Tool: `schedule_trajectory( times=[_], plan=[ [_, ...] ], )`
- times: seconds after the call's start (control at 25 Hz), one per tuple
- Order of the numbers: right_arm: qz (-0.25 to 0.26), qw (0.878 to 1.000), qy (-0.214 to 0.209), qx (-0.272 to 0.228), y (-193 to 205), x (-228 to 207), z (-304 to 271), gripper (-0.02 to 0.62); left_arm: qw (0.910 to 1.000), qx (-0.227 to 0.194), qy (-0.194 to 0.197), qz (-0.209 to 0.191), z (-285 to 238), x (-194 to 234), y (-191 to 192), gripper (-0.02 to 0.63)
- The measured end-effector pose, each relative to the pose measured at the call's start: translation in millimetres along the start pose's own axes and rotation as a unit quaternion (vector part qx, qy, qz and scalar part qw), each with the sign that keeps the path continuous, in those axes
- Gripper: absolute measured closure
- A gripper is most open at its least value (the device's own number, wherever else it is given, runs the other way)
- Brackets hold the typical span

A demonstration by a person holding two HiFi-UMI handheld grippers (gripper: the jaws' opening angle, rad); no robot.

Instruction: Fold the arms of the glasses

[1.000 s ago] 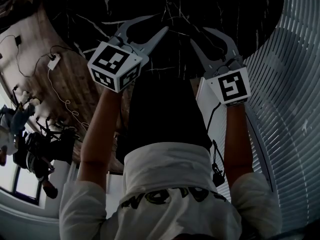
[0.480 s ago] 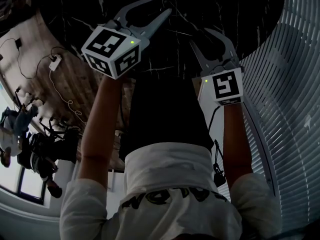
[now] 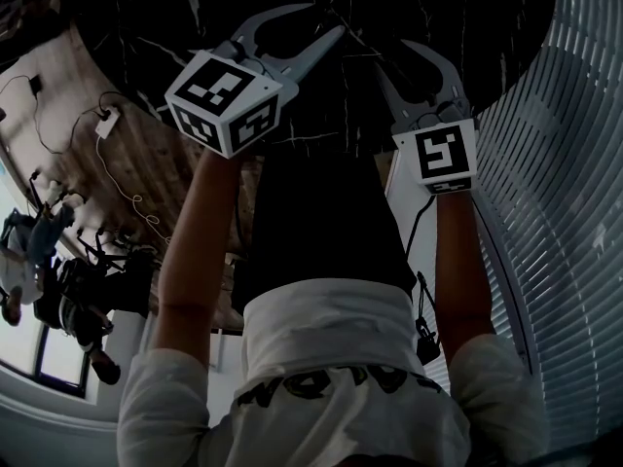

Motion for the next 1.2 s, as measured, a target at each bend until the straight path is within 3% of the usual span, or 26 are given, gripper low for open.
schedule_trajectory(
  times=[1.2],
  plan=[
    [0.009, 1.000, 0.006, -0.017, -27.5, -1.1, -22.3, 0.446, 0.9990, -0.001, 0.039, 0.023, -6.0, -33.3, 12.0, 0.477]
  ],
)
Point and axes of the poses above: the fingertips, and each gripper's own axes: z backward along the fingers, x to its left, y out of its underside, the point moved 6 cm from there along z, backward along the fingers, and after that the axes turned 12 degrees about -z, right-handed, at the moved point
